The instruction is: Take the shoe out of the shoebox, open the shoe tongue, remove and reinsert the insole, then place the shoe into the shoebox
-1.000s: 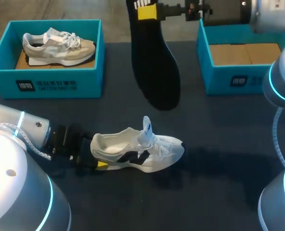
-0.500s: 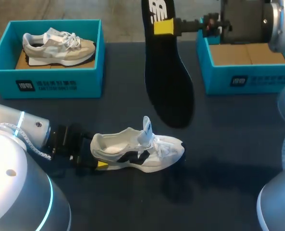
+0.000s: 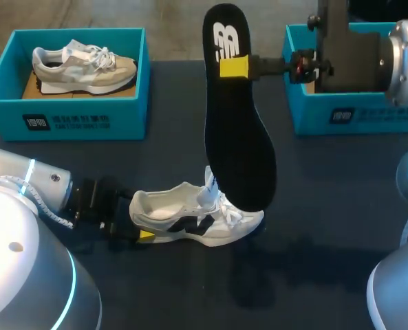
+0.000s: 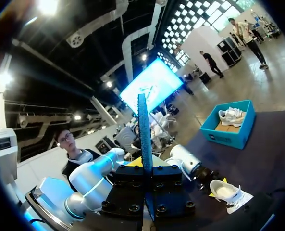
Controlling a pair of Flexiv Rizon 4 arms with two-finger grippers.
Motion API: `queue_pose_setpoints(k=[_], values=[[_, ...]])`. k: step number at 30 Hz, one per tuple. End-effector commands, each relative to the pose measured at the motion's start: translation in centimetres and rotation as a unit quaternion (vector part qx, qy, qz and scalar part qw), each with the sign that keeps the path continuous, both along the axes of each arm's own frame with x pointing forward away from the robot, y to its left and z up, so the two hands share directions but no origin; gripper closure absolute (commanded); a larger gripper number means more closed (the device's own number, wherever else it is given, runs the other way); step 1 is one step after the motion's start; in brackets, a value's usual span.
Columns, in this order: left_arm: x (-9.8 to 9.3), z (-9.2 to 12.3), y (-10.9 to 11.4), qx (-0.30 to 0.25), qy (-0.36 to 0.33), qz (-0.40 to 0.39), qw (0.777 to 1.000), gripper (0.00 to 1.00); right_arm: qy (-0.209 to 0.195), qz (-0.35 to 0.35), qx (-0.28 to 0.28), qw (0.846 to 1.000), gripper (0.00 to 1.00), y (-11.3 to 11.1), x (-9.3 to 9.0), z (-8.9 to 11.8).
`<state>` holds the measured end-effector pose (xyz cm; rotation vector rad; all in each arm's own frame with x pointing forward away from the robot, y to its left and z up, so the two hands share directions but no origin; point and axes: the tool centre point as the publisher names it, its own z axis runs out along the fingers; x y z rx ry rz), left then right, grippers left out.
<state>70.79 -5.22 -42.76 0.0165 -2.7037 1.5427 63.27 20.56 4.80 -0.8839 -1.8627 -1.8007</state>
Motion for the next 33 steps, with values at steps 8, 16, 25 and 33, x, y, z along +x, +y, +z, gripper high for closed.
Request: queue_pose_setpoints(k=[8, 16, 25, 33], values=[[0.2, -0.4, 0.1, 0.002, 0.0, -0.001, 1.0, 1.0, 0.0, -0.009, 0.01, 1.0, 1.0, 0.4, -0.2, -0.7], [0.2, -0.4, 0.1, 0.002, 0.0, -0.001, 1.0, 1.0, 0.0, -0.009, 0.01, 1.0, 1.0, 0.4, -0.2, -0.7], [-0.1, -0.1, 0.5, 0.008, -0.001, -0.005, 1.0, 0.0, 0.0, -0.009, 0.01, 1.0, 1.0, 0.4, -0.2, -0.7], [-0.4, 1.0, 1.9, 0.026, 0.001, -0.01, 1.0, 0.0, 0.0, -0.009, 0.01, 1.0, 1.0, 0.4, -0.2, -0.7]])
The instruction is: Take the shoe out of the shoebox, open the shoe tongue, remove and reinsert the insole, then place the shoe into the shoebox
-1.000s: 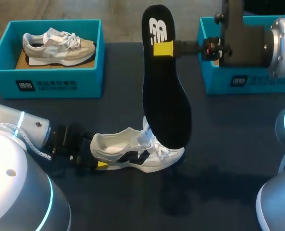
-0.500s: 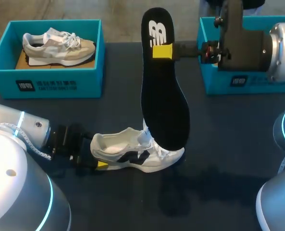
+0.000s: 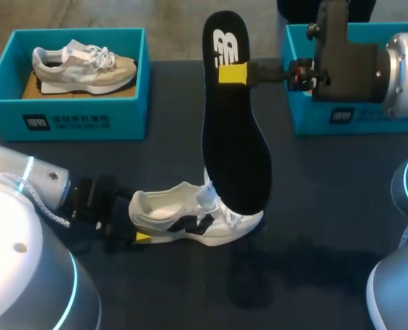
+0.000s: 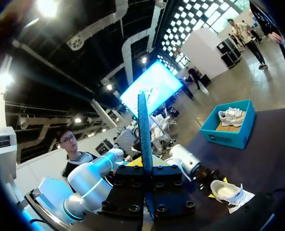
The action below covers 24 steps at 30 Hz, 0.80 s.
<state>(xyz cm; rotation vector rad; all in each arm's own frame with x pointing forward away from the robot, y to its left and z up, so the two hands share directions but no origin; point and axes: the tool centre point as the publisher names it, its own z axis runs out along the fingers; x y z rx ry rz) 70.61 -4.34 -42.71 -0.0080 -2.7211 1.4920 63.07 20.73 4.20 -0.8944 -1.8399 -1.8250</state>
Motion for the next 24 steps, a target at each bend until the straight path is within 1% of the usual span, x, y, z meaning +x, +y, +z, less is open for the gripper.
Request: queue_pose_setpoints(k=[1, 6, 13, 18, 24], values=[[-0.3, 1.2, 1.2, 0.01, 0.0, -0.001, 1.0, 0.0, 0.0, -0.001, 0.0, 1.0, 1.0, 0.3, 0.0, -0.1], [-0.1, 2.0, 1.9, 0.026, 0.001, -0.001, 1.0, 0.0, 0.0, -0.001, 0.0, 1.0, 1.0, 0.3, 0.0, -0.1], [-0.3, 4.2, 2.5, 0.056, 0.012, -0.02, 0.998, 0.0, 0.0, -0.001, 0.0, 1.0, 1.0, 0.3, 0.0, -0.1], [-0.4, 6.1, 2.9, 0.1, 0.019, -0.032, 0.994, 0.0, 0.0, -0.001, 0.0, 1.0, 1.0, 0.3, 0.0, -0.1], [-0.1, 8.2, 3.4, 0.144, 0.022, -0.034, 0.989, 0.0, 0.0, -0.001, 0.0, 1.0, 1.0, 0.3, 0.0, -0.1]])
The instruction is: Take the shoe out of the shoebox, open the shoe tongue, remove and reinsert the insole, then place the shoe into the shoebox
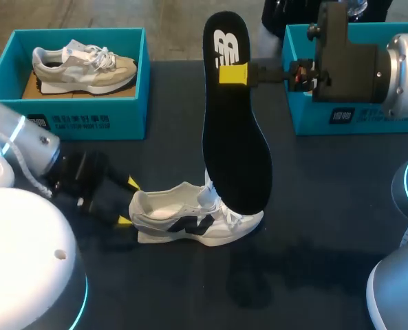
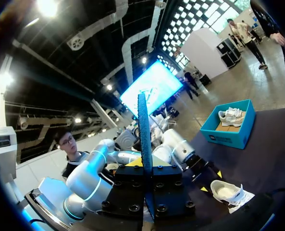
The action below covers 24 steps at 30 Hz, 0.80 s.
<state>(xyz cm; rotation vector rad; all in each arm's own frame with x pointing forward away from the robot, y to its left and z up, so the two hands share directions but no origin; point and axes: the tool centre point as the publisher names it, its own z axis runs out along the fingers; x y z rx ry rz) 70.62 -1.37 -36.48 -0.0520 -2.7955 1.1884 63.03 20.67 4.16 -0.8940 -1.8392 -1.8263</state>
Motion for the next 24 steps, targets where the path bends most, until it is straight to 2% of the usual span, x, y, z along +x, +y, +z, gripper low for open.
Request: queue_pose_setpoints(k=[1, 11, 12, 24], values=[[-0.1, 2.2, 0.4, 0.053, 0.002, -0.008, 0.999, 0.0, 0.001, -0.001, 0.0, 1.0, 1.0, 0.3, 0.0, 0.0], [0.7, 4.3, 0.3, 0.143, 0.023, -0.028, 0.989, 0.0, 0.001, -0.001, 0.0, 1.0, 1.0, 0.3, 0.0, 0.0], [0.7, 4.8, 0.3, 0.146, 0.017, -0.03, 0.989, 0.0, 0.001, -0.001, 0.0, 1.0, 1.0, 0.3, 0.0, 0.0], [0.7, 4.8, 0.3, 0.146, 0.017, -0.03, 0.989, 0.0, 0.001, -0.001, 0.0, 1.0, 1.0, 0.3, 0.0, 0.0]])
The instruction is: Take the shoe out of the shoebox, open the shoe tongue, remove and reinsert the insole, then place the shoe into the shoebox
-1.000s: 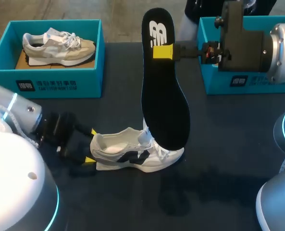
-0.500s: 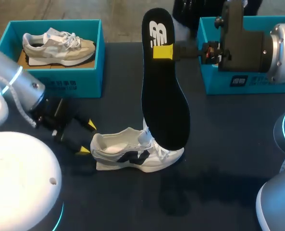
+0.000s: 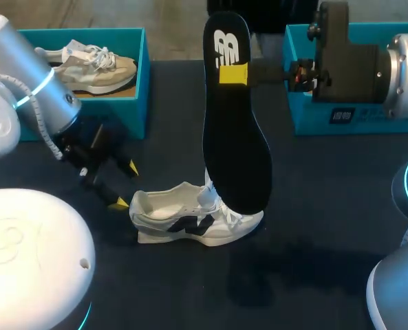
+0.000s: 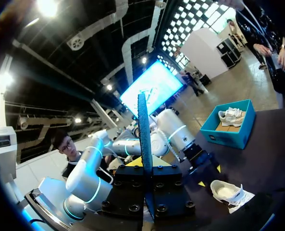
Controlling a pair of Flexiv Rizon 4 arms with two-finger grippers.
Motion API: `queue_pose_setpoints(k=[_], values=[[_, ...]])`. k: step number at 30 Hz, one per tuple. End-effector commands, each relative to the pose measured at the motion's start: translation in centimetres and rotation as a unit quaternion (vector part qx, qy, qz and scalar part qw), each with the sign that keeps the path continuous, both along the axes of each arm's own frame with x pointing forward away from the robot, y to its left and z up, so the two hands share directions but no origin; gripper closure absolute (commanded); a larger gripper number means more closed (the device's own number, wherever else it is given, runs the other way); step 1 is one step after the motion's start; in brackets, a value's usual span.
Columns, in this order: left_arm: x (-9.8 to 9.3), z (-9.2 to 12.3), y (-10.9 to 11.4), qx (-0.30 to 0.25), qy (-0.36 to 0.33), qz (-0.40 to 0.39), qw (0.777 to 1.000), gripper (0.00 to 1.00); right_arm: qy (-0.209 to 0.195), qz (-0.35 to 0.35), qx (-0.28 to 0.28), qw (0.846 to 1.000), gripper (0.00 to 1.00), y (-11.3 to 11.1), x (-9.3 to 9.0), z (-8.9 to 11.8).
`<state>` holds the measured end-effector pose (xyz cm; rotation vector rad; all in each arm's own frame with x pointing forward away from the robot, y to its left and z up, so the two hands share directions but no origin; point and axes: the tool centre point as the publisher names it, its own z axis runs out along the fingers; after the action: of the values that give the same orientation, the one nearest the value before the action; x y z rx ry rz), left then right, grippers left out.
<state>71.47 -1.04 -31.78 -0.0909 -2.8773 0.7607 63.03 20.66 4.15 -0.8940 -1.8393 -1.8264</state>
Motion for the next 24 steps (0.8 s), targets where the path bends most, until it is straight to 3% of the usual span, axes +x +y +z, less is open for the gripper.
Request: queue_pose_setpoints(k=[1, 14, 24], values=[[-0.1, 0.1, 0.0, 0.004, -0.001, 0.0, 1.0, 0.0, 0.001, -0.001, 0.0, 1.0, 1.0, 0.3, 0.0, 0.0], [0.2, 1.1, -2.5, 0.13, 0.002, 0.038, 0.991, 0.0, 0.001, -0.001, 0.0, 1.0, 1.0, 0.3, 0.0, 0.0], [-0.8, 2.1, -4.0, 0.196, -0.013, 0.042, 0.98, 0.0, 0.001, -0.001, 0.0, 1.0, 1.0, 0.3, 0.0, 0.0]])
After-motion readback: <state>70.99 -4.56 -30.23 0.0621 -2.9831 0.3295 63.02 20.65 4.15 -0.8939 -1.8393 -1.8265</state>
